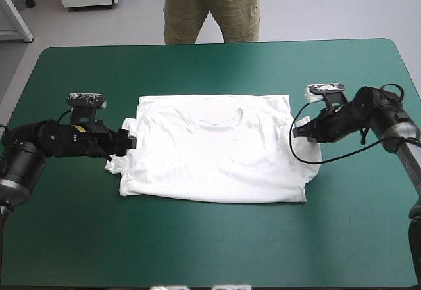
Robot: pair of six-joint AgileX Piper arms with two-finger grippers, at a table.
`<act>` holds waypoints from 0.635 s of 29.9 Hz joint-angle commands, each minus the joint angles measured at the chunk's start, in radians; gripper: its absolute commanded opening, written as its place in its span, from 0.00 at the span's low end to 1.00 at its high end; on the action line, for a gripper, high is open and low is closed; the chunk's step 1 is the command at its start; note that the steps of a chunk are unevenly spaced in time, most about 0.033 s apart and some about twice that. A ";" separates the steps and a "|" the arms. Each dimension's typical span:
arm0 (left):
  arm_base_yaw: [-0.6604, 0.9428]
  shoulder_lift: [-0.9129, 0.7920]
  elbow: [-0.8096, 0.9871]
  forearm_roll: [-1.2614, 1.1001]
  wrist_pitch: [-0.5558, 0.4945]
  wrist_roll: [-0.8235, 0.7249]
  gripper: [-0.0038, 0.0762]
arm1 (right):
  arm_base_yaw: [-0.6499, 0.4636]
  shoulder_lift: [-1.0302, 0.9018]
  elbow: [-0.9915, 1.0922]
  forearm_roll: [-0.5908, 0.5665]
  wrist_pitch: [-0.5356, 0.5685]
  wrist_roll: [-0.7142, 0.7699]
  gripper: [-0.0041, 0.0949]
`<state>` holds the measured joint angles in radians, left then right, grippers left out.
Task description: Fold the cloth
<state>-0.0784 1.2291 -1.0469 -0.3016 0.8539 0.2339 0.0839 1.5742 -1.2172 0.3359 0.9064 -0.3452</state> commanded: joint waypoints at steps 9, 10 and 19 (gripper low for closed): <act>0.000 -0.027 -0.128 -0.019 0.096 -0.006 0.71 | 0.289 0.034 -0.120 0.027 -0.056 0.047 0.03; 0.000 -0.027 -0.128 -0.016 0.103 -0.006 0.71 | 0.301 0.056 -0.129 0.025 -0.054 0.057 0.04; 0.000 -0.027 -0.128 0.002 0.116 0.003 0.71 | 0.316 0.162 -0.142 0.009 -0.041 0.075 0.44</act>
<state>-0.0784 1.2291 -1.1412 -0.2853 0.9976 0.2374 0.3998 1.7742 -1.3249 0.3375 0.8792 -0.2683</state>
